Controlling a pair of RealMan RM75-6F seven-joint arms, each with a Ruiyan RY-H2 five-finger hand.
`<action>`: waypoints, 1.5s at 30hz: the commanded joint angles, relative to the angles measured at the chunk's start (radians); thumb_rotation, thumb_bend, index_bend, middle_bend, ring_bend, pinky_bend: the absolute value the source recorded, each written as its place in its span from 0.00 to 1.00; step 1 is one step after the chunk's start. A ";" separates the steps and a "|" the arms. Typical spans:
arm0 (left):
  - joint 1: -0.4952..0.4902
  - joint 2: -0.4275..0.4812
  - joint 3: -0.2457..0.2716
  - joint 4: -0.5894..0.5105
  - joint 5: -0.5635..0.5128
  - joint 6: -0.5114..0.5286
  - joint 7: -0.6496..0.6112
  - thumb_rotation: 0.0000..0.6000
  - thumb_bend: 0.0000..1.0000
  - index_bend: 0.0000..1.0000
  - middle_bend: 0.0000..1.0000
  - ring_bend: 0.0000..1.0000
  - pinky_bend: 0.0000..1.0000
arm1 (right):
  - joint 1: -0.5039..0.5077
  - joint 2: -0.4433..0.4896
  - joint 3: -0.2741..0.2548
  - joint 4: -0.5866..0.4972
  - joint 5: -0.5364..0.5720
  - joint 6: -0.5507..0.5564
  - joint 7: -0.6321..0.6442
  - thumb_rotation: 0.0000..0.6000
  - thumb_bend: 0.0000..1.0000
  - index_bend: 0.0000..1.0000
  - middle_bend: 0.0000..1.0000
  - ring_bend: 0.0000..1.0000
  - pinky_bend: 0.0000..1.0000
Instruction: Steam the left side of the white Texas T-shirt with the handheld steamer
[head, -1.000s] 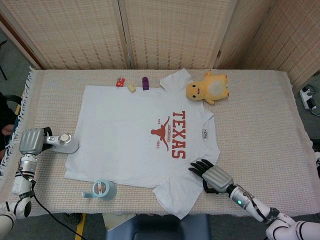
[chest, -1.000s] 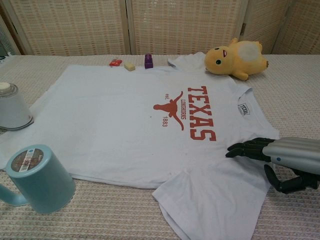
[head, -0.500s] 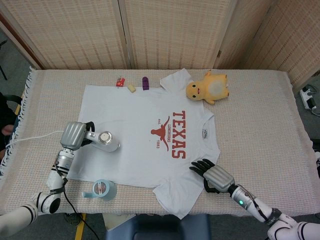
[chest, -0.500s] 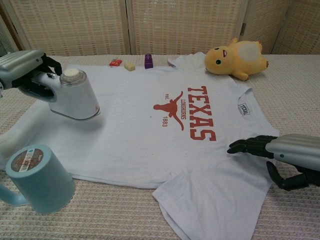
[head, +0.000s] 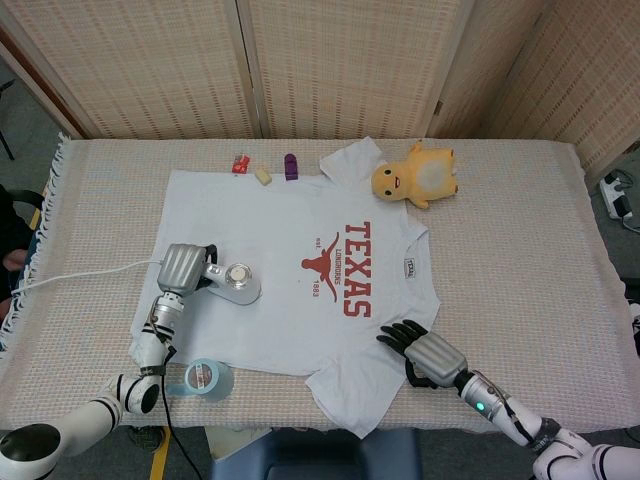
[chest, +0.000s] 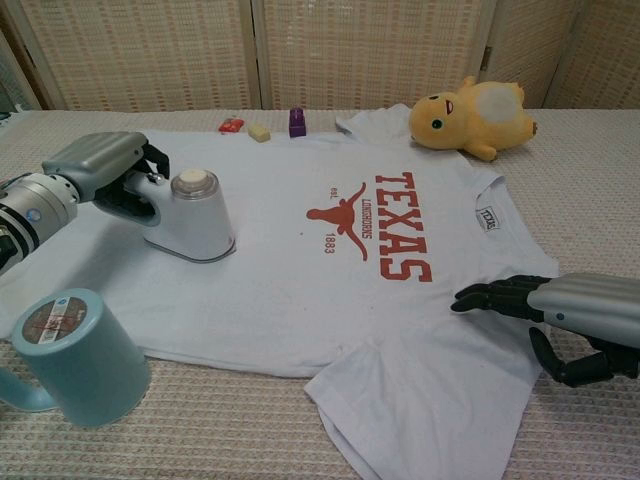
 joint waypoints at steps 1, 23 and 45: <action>-0.009 -0.039 -0.033 0.104 -0.059 -0.050 -0.003 1.00 0.55 0.90 1.00 0.86 0.77 | 0.001 0.000 0.000 -0.004 0.001 -0.001 -0.006 0.59 0.97 0.00 0.00 0.00 0.00; 0.130 0.053 -0.059 0.217 -0.084 0.025 -0.269 1.00 0.55 0.90 1.00 0.86 0.77 | 0.003 0.000 0.002 -0.026 0.000 0.007 -0.027 0.58 0.97 0.00 0.00 0.00 0.00; 0.029 0.013 0.081 -0.131 0.136 0.100 -0.074 1.00 0.55 0.90 1.00 0.86 0.77 | -0.021 0.007 -0.011 -0.019 -0.014 0.049 -0.004 0.59 0.97 0.00 0.00 0.00 0.00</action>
